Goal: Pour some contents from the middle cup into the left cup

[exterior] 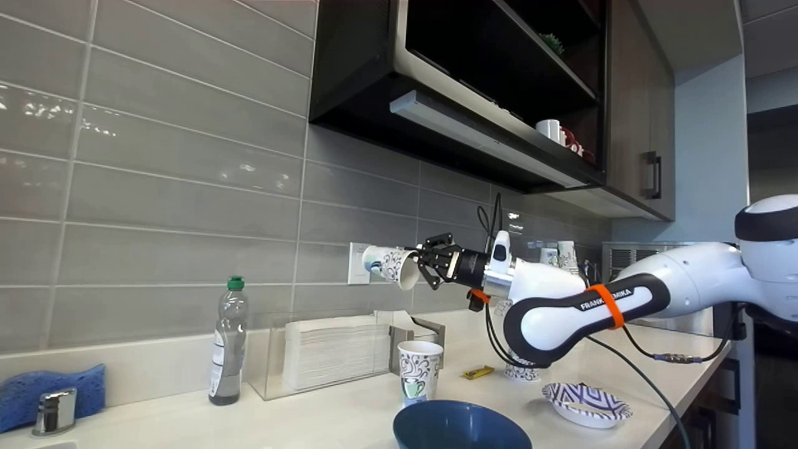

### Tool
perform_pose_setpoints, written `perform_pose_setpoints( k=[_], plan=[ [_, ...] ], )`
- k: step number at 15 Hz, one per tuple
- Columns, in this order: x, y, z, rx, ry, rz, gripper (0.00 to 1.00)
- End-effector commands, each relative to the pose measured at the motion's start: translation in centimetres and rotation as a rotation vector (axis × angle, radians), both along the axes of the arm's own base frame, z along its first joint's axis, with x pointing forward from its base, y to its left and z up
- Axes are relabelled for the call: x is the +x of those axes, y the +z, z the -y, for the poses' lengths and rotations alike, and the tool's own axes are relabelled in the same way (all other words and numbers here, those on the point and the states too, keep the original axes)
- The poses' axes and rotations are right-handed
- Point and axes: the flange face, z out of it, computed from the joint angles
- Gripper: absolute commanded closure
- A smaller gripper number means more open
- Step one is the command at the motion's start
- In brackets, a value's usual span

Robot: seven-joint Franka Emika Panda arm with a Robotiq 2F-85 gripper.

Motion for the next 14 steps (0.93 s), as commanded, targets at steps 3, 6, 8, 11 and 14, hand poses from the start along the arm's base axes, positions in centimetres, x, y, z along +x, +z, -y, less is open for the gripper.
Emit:
perform_pose_setpoints(
  k=[3, 6, 8, 11, 14],
  plan=[
    [-0.1, 3.9, 0.5, 0.005, -0.083, -0.141, 0.99],
    [-0.3, 5.4, -0.1, 0.034, -0.122, -0.213, 0.99],
    [-0.4, 6.2, -0.6, 0.048, -0.146, -0.264, 0.99],
    [-0.7, 7.8, -1.4, 0.07, -0.183, -0.319, 0.99],
    [-1.1, 9.3, -1.4, 0.086, -0.224, -0.368, 0.99]
  ],
)
